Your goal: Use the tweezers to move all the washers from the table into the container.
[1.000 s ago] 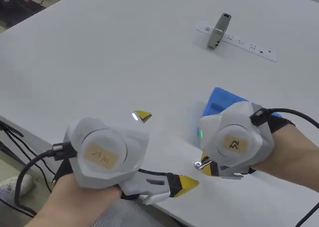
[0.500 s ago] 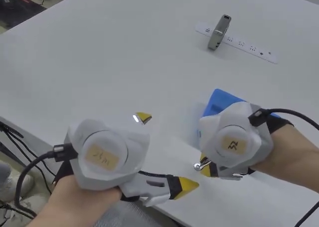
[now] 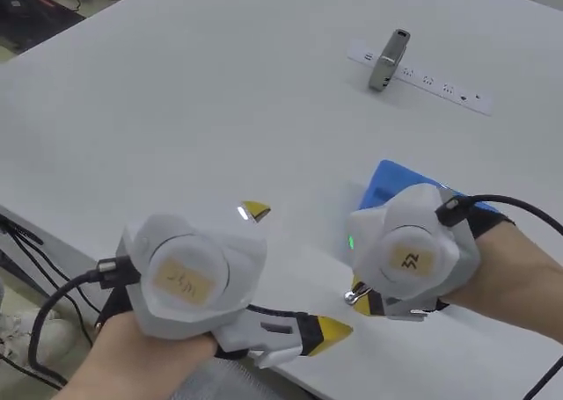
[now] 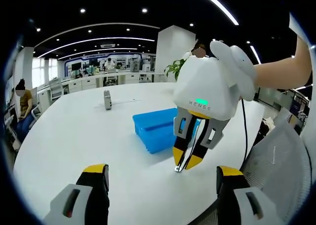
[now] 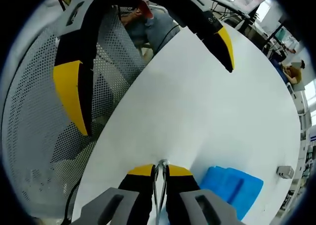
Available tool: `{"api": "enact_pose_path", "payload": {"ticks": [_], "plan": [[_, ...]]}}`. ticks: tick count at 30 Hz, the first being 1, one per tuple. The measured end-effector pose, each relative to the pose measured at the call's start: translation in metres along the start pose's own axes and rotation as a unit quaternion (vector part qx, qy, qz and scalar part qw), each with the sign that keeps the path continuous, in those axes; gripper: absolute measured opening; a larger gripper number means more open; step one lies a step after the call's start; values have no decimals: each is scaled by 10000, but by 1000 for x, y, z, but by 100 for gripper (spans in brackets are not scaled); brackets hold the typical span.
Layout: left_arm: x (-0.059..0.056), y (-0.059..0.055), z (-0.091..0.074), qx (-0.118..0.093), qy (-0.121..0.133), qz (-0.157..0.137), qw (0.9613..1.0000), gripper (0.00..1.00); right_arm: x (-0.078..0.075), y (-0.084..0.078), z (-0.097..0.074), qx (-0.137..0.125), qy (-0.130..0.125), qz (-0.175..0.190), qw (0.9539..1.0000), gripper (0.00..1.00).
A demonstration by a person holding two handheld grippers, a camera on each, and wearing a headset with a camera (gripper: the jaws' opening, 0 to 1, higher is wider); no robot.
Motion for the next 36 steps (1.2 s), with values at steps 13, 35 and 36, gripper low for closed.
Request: {"api": "enact_pose_path", "payload": {"ticks": [13,35,36], "plan": [[0,0,0,-7,-14,3,10000,92,-35,-8,-59,-524,-483,460,9964,5],[-1,0,0,18,-29,-17,10000,91,-103,-60,-21,-15,-434,1618,9859,5],[-1,0,0,26,-30,-19,10000,91,-105,-61,-19,-15,-420,1636,9856,5]]}}
Point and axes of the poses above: the centre of the closed fingertips' face, and the gripper's own axes: z roughly forward along the fingers, x roughly to its left, y roughly out of its top, the point moved 4 cm from there along -z, roughly backward along the fingers, and after that the axes turned 4 degrees about x, right-handed, at the moved point
